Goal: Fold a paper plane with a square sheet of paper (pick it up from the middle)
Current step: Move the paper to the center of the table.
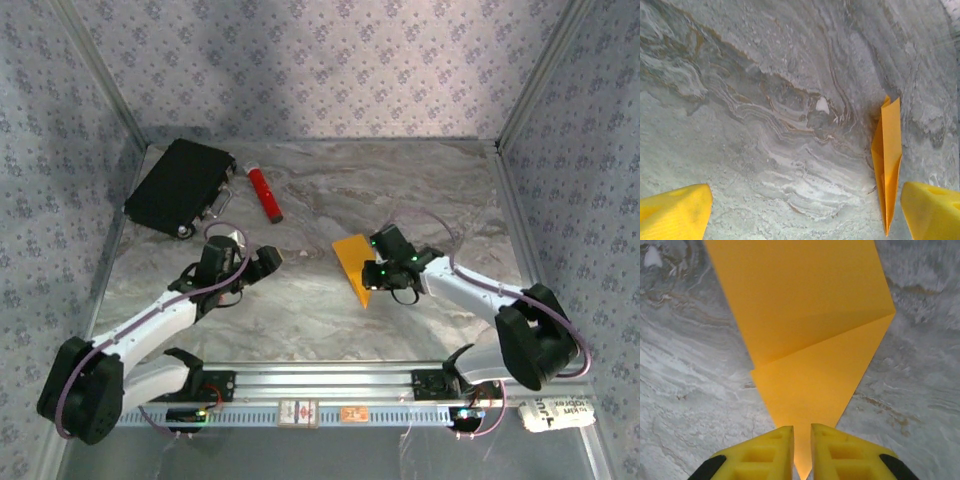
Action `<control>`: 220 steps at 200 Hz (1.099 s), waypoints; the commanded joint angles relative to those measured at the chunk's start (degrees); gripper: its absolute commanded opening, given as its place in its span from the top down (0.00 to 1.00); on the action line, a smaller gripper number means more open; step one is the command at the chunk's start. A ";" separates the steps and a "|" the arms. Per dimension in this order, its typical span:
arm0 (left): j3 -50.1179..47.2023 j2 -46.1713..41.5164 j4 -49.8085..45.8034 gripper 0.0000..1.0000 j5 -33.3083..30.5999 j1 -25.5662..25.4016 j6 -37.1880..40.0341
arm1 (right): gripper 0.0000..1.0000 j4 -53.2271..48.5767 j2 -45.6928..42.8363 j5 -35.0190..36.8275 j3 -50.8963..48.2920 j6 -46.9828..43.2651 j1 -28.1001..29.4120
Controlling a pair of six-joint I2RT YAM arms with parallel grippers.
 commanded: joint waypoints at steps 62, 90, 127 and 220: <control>3.84 6.77 3.40 0.00 7.52 -1.27 -0.72 | 0.90 13.88 9.96 -19.05 -2.27 4.88 -5.84; 3.93 7.37 3.40 0.00 7.53 -1.44 -0.90 | 0.90 15.41 11.81 -18.64 -4.07 7.67 -5.66; 3.84 8.22 4.00 0.00 7.46 -1.48 -1.23 | 0.90 16.84 10.97 -14.37 -7.21 15.48 -3.51; 3.10 9.85 6.44 0.00 8.49 -1.50 -1.95 | 0.88 28.15 5.17 9.93 -16.27 59.81 12.49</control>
